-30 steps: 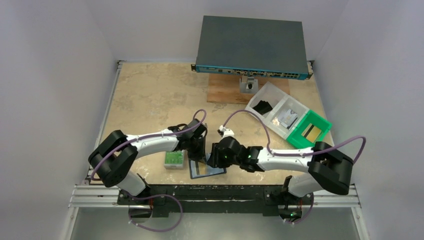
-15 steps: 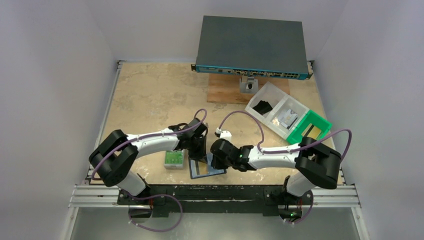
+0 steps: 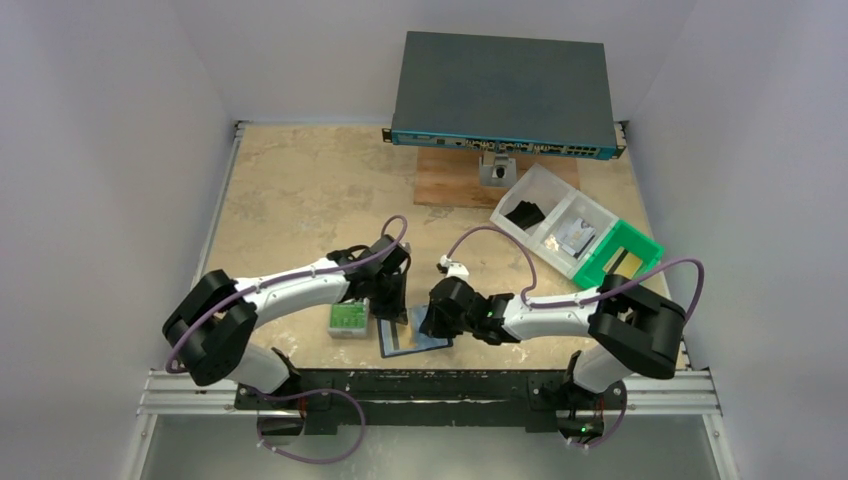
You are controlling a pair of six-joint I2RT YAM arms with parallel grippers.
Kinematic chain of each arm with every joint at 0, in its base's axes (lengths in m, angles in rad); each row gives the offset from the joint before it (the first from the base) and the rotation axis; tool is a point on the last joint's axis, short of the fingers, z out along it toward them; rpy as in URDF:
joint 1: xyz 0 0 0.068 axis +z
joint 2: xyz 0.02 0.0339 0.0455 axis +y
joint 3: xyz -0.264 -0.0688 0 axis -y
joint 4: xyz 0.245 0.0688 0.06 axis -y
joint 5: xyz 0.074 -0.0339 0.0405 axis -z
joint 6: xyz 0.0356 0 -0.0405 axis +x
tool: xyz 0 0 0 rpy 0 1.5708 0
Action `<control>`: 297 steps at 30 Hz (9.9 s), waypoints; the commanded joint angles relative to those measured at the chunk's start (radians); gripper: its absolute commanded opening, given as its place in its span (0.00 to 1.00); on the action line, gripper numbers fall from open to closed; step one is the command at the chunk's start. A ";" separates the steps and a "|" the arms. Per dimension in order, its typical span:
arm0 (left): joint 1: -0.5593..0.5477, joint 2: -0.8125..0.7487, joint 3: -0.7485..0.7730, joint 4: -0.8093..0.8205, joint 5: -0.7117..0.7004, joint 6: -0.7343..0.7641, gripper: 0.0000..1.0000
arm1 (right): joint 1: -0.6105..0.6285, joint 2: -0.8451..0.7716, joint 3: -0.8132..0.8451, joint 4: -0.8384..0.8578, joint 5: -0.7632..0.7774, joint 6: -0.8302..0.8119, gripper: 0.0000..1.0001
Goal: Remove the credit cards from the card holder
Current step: Remove the credit card from the card holder.
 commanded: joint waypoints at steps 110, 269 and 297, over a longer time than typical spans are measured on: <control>-0.015 0.127 -0.098 0.019 -0.105 -0.140 0.00 | -0.198 0.072 -0.327 0.708 -0.460 0.139 0.27; 0.023 0.166 -0.129 -0.037 -0.164 -0.255 0.00 | -0.284 -0.368 -0.472 0.133 -0.106 0.046 0.00; 0.056 0.144 -0.159 -0.027 -0.160 -0.213 0.00 | -0.284 -0.456 -0.494 0.050 -0.064 0.122 0.00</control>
